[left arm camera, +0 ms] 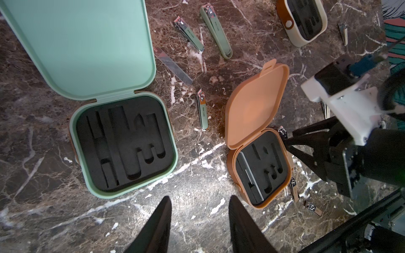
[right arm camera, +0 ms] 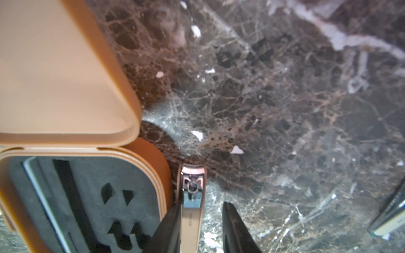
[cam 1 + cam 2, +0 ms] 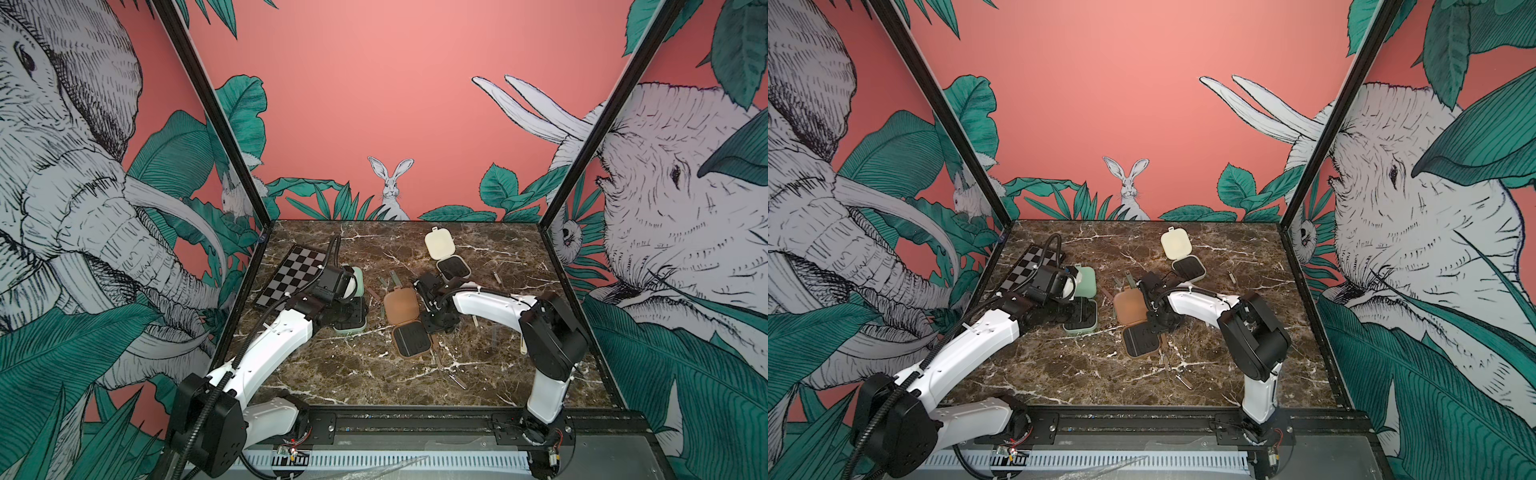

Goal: Organize nail clipper sets
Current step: Adjust the nail clipper at the center of the board.

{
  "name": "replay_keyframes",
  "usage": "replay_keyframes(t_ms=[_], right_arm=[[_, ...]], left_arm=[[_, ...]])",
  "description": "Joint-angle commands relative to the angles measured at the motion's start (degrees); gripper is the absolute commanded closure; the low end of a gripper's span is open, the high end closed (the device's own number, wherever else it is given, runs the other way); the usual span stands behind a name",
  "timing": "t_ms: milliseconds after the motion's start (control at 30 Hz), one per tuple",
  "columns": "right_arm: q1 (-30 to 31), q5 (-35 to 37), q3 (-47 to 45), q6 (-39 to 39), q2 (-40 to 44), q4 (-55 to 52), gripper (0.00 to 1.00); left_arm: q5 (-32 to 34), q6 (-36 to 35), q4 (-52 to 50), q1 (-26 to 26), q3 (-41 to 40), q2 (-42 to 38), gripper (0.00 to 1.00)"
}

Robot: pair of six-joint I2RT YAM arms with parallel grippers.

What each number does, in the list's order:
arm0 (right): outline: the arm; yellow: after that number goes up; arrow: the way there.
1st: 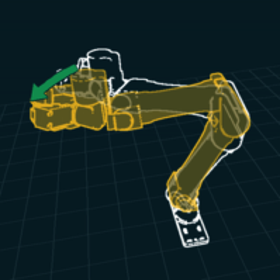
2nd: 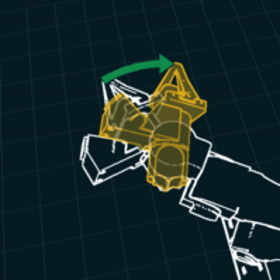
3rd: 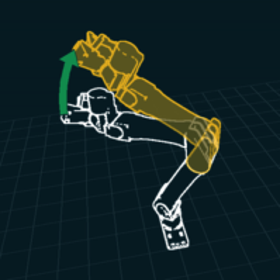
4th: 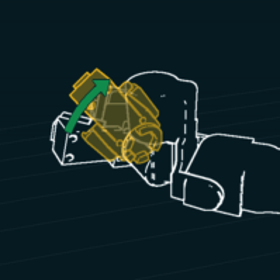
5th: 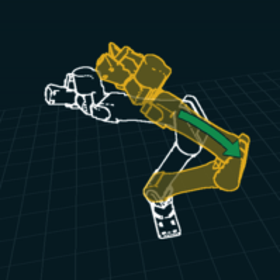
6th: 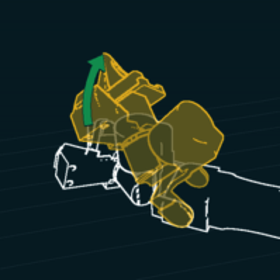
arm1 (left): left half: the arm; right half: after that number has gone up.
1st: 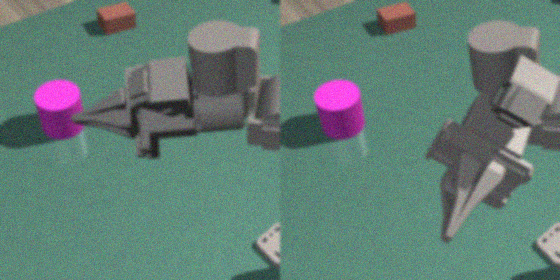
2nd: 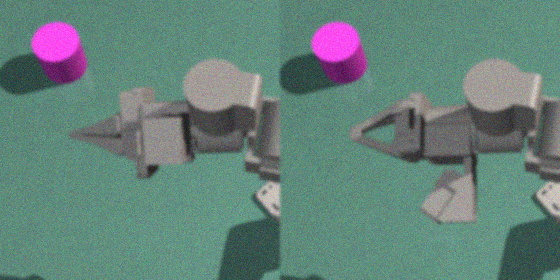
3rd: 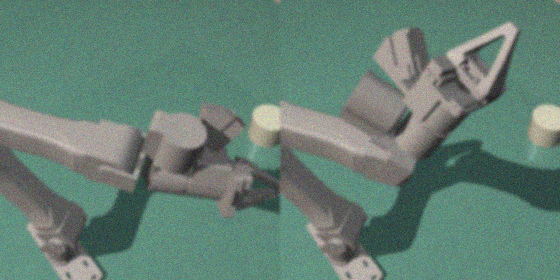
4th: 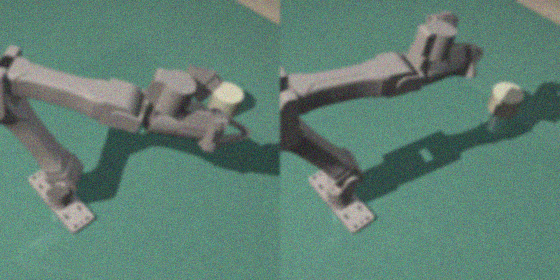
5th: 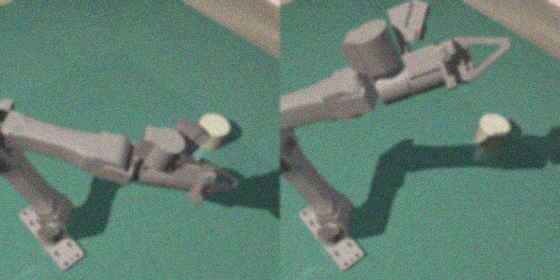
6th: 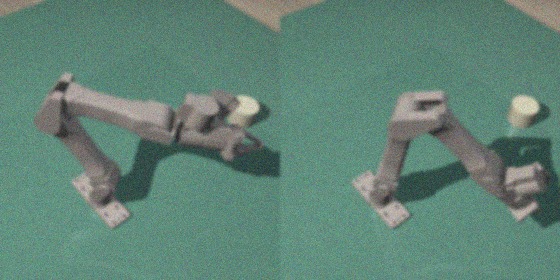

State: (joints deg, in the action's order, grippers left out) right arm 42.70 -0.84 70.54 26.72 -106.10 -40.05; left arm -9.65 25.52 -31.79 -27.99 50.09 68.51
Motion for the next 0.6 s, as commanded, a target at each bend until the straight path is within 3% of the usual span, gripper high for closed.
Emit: replay_keyframes(t_ms=[0, 400, 567], right_arm=[[-0.30, -0.81, 1.43, -0.55, -1.59, -0.12, 0.66], [-0.39, -0.92, 0.27, -0.27, -3.47, 1.24, 0.69], [-0.34, -0.81, -0.99, -0.01, -2.60, 1.97, 0.62]], left_arm=[[0.11, 0.37, -0.55, -0.10, -1.12, -1.40, 0.54], [-0.02, 0.32, -0.50, -0.15, -1.54, -1.64, 0.54], [-0.02, 0.40, -0.40, -0.18, -1.64, -2.03, 0.54]])
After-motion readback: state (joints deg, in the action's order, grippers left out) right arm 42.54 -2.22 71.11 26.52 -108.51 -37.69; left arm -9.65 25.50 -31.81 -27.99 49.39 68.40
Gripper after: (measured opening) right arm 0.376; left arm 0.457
